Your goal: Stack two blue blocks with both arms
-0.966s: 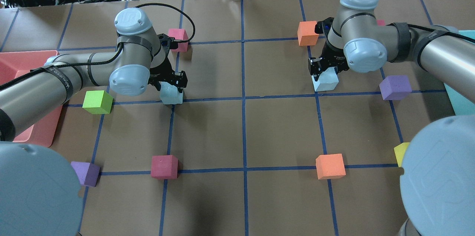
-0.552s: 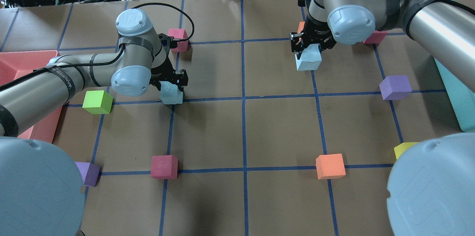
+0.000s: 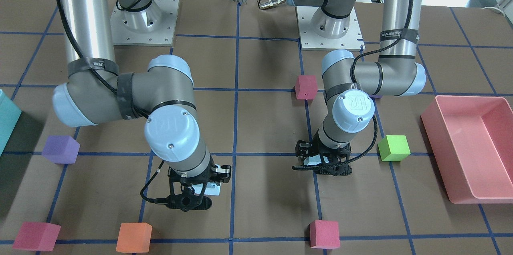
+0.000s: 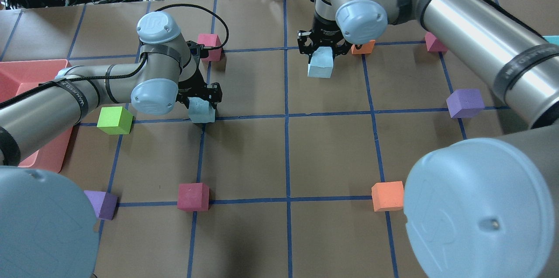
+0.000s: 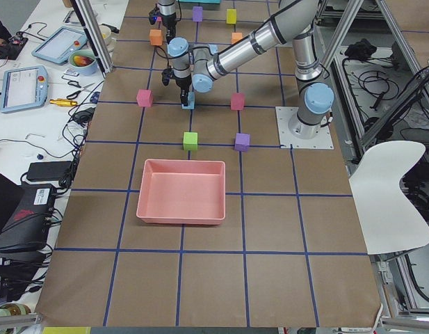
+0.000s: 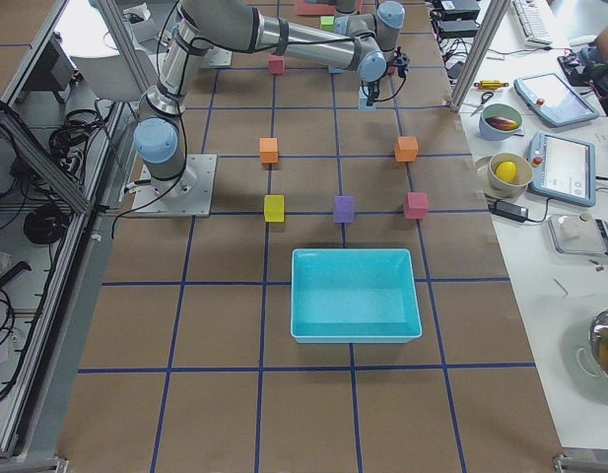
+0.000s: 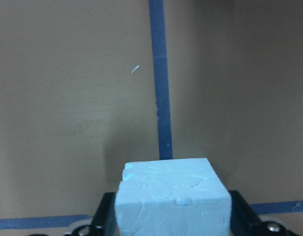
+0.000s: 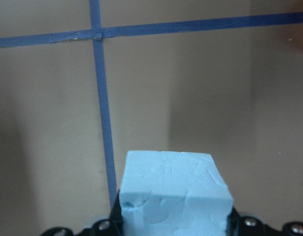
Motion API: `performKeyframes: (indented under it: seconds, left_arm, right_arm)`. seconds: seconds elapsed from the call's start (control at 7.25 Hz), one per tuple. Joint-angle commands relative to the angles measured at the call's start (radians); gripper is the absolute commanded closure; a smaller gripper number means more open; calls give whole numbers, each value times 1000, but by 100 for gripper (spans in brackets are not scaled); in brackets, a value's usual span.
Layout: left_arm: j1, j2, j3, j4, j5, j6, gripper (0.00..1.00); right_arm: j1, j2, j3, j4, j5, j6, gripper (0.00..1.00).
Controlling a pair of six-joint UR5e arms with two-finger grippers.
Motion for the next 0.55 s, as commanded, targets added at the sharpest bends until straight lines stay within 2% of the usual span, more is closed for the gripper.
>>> performKeyframes:
  seconds: [0.0,0.14,0.28,0.41]
  left_arm:
    - [-5,15,-13,-19,0,-8,19]
    - [-3,14,-16,-19,-3,-8,26]
    - [-3,6,-16,-19,-3,-8,50]
    - [-1,10,-13,-19,-1,-8,56]
  right_arm:
    - [51,68,-42,-35,0,22,100]
    - [56,82,-42,-49,0,20,100]
    - [58,92,-44,-58,1,20,100]
    - [58,106,-44,-70,1,19,100]
